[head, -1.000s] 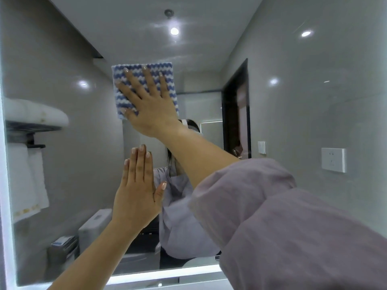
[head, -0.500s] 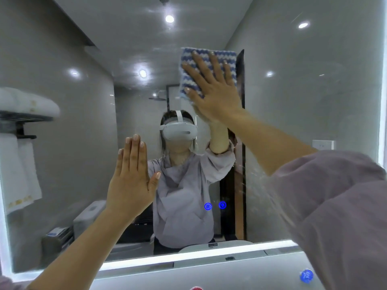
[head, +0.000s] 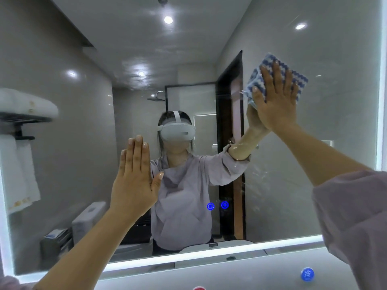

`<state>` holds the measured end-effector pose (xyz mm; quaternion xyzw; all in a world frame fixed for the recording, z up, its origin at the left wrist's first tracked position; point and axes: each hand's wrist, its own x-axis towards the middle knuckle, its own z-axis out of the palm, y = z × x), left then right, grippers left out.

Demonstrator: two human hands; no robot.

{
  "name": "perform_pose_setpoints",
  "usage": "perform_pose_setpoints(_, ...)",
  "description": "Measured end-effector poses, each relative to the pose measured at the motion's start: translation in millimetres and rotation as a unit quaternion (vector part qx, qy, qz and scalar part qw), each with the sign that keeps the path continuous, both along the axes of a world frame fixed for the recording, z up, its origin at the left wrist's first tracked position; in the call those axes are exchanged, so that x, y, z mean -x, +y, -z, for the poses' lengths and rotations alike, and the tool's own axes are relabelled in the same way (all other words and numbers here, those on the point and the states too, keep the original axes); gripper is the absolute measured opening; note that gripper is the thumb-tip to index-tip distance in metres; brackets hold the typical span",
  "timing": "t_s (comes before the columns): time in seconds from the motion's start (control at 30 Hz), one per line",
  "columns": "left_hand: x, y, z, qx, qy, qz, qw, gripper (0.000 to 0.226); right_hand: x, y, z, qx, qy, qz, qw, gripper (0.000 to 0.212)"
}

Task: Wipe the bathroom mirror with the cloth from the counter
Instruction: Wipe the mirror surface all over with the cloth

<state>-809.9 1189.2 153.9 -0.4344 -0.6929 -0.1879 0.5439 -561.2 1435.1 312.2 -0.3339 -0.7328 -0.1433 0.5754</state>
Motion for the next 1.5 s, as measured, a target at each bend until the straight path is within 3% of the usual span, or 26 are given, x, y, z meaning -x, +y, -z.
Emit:
perform_pose_setpoints(0.37,-0.1,-0.6,1.1,0.002,-0.012,0.014,1.000,0.077,24.9,-23.3,20.0,0.041,0.048,0.021,0.998,0.060)
perform_pose_setpoints(0.6,1.1,0.1,0.7,0.000,-0.009,0.017,1.000,0.077,66.4,-66.7,58.1,-0.010,0.010,0.017,1.000,0.072)
perform_pose_setpoints(1.03,-1.7,-1.0,0.6,0.008,-0.030,0.017,0.999,0.078,142.8,-144.5,119.7,-0.118,-0.107,-0.058,0.986,0.067)
perform_pose_setpoints(1.5,-1.8,-3.0,-1.6,0.010,-0.018,0.007,1.000,0.079,123.0,-124.6,121.1,-0.150,-0.162,-0.048,0.974,0.062)
